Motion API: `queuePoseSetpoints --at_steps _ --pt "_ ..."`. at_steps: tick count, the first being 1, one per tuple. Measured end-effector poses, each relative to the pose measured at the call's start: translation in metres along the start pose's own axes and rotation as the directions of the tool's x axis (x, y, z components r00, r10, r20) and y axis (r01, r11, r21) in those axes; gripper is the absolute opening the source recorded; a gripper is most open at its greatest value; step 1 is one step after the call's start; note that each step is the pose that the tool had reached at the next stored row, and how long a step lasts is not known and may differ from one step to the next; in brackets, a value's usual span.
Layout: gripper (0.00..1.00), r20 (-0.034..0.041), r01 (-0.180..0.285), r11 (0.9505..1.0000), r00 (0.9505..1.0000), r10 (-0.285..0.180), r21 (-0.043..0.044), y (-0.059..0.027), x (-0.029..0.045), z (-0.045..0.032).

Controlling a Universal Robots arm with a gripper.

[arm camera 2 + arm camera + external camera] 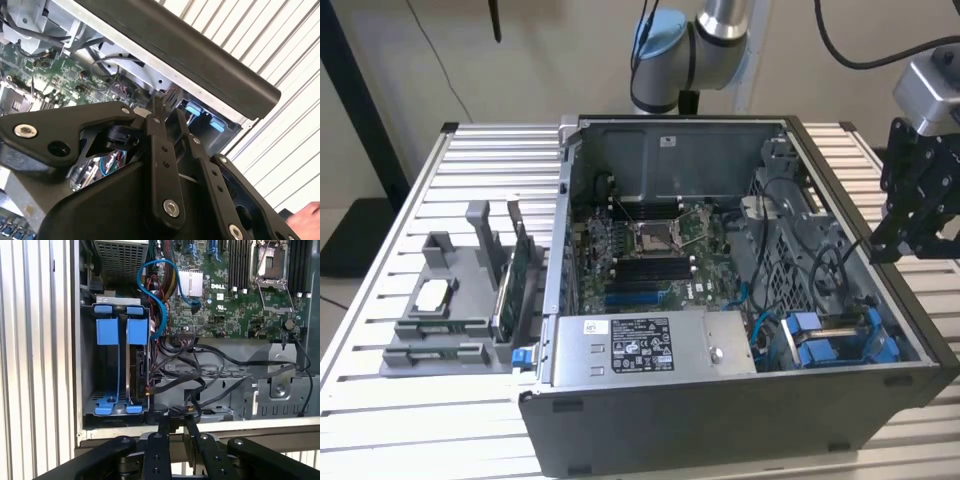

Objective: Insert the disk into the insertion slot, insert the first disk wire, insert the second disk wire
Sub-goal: 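Insert the second disk wire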

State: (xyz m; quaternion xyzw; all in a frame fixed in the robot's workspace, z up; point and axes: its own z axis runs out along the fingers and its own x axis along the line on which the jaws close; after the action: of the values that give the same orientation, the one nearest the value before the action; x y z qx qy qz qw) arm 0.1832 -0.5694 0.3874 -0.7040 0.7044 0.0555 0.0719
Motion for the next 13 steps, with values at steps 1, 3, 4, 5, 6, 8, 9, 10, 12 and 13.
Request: queuePoseSetpoints --at_steps 1,3,4,5,6,8,9,10,12,13 --pt "0.27 0.0024 0.0 1.0 1.0 0.0 0.0 -0.0005 0.0004 0.0006" --pt "0.27 0.0065 0.0 1.0 1.0 0.0 0.0 -0.0009 0.0009 0.0018" --pt "0.27 0.0085 0.0 1.0 1.0 0.0 0.0001 -0.0009 0.0009 0.0019" --pt "0.25 0.0103 -0.001 1.0 0.9999 0.001 0.0001 -0.001 0.0009 0.002" --pt "0.18 0.0119 -0.001 1.0 0.9999 0.001 0.0001 -0.001 0.0009 0.002" --pt "0.16 0.0128 0.0 1.0 0.9999 0.0 0.0001 -0.001 0.0009 0.0021" --pt "0.16 0.013 0.0 1.0 0.9999 0.0 0.0001 -0.001 0.0009 0.0021" --pt "0.16 0.0132 0.0 1.0 0.9999 0.0 0.0001 -0.001 0.0009 0.0022" --pt "0.16 0.0132 0.0 1.0 0.9999 0.0 0.0001 -0.001 0.0009 0.0022" --pt "0.16 0.0132 0.0 1.0 0.9999 0.0 0.0001 -0.001 0.0009 0.0021"
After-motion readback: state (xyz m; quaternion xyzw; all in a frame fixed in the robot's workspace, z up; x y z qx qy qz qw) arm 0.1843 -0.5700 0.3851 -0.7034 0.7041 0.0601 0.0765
